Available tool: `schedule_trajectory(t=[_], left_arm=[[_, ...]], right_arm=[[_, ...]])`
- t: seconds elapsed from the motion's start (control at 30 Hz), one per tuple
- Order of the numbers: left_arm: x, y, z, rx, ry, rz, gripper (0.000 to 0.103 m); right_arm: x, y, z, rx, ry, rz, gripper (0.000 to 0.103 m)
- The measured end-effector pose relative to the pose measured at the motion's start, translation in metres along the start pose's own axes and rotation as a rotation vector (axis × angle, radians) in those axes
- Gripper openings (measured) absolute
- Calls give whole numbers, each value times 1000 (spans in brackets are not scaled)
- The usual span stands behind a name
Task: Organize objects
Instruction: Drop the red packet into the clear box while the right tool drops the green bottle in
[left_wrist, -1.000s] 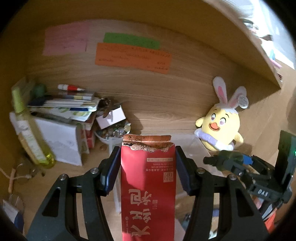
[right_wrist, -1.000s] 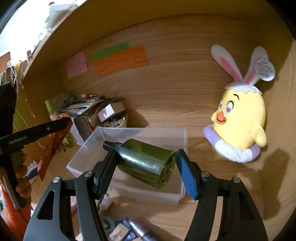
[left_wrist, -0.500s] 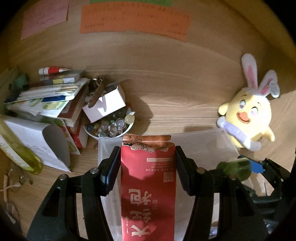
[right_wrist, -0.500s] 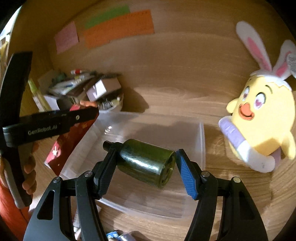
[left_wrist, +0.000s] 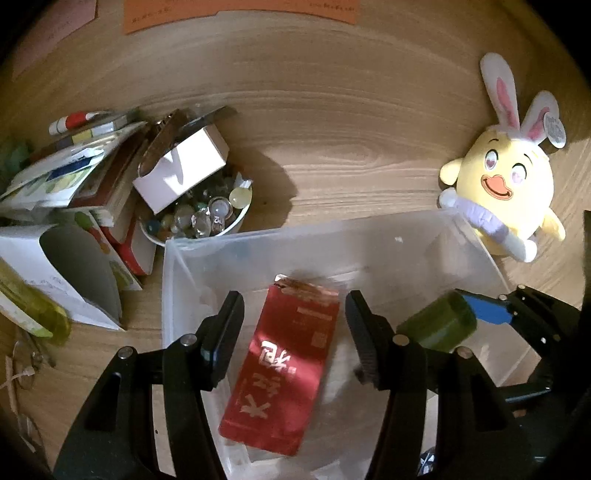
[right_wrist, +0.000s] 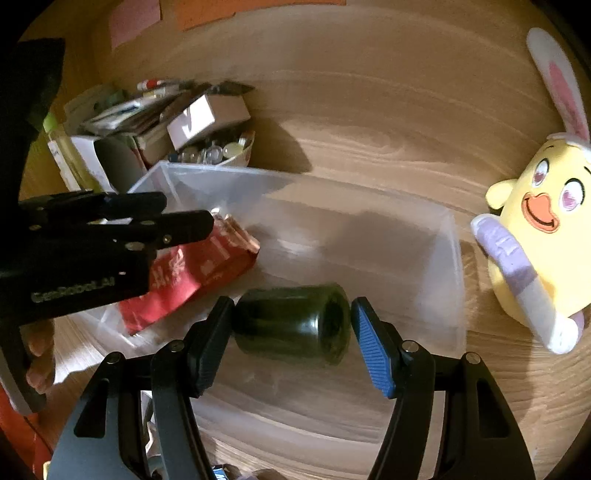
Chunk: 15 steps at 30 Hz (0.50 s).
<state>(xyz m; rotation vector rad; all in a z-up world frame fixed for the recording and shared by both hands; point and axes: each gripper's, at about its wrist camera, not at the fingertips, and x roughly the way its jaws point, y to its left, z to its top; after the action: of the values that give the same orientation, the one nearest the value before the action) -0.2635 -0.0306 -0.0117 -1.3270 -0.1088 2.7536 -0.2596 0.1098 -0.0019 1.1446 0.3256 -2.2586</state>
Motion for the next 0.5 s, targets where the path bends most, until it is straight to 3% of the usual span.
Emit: schedule_trajectory(t=[0.27, 0.43, 0.5], left_arm=[[-36, -2, -5, 6, -53, -24, 60], [-75, -4, -14, 16, -128, -18, 75], [-91, -5, -19, 23, -162, -12, 85]], right_arm=[[-16, 2, 3, -14, -19, -15, 63], [-51, 2, -2, 5, -86, -33, 71], [-69, 4, -7, -2, -122, -36, 75]])
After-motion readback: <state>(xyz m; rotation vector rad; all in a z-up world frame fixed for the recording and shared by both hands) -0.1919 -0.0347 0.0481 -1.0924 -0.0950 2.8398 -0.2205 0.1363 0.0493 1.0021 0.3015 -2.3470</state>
